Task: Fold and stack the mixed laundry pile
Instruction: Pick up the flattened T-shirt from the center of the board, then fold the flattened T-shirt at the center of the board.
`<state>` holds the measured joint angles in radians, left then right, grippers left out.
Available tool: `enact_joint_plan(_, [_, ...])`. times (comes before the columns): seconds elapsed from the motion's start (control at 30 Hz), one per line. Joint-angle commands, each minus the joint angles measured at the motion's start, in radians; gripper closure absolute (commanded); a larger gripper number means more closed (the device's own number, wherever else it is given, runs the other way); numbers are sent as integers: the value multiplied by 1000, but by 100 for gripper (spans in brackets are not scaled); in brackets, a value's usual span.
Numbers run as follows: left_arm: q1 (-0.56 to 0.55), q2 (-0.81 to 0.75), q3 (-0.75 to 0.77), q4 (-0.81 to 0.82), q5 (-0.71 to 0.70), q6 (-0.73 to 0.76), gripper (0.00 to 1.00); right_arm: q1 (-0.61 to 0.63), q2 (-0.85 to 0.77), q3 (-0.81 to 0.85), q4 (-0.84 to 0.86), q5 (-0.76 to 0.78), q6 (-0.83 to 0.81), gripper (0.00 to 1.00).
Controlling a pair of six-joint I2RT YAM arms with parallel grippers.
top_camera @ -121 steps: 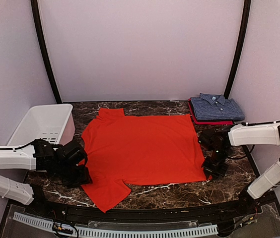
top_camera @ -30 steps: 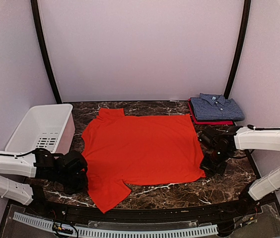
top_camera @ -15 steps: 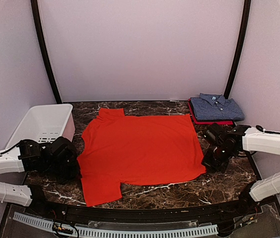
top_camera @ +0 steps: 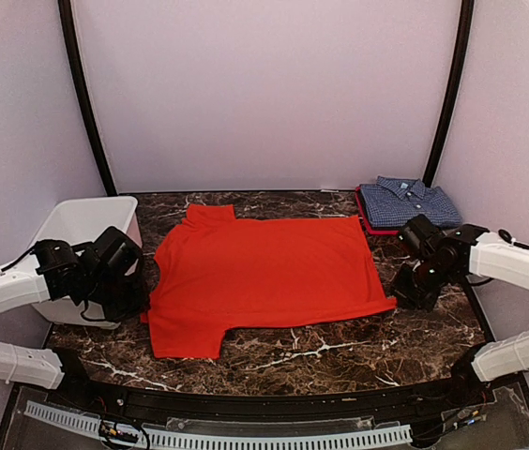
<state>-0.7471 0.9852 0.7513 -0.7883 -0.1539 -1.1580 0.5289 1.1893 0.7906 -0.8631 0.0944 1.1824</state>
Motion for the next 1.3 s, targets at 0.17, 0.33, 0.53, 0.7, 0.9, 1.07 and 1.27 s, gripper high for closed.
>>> enact_joint_plan(0.17, [101,115,84,59,-27,164,100,-78,106,82,64,6,-120,100])
enact_joint_plan(0.33, [151,185,131,87,-30,222,100,-117,183,131,86,-9,-180,100])
enact_joint_plan(0.53, [180,261,167,129,-30,273,100,-138,270,177,121,-28,-230,100])
enact_joint_plan(0.7, [196,326,195,159,-33,305,100,-154,347,212,145,-34,-275,100])
enact_joint_plan(0.9, [218,377,203,192,-43,334,100,-184,409,227,185,-30,-319,100])
enact_joint_plan(1.07, [234,415,203,215,-54,355,100,-196,459,248,205,-29,-340,100])
enact_joint_plan(1.27, [242,456,190,251,-51,362,100,-198,510,272,237,-35,-368,100])
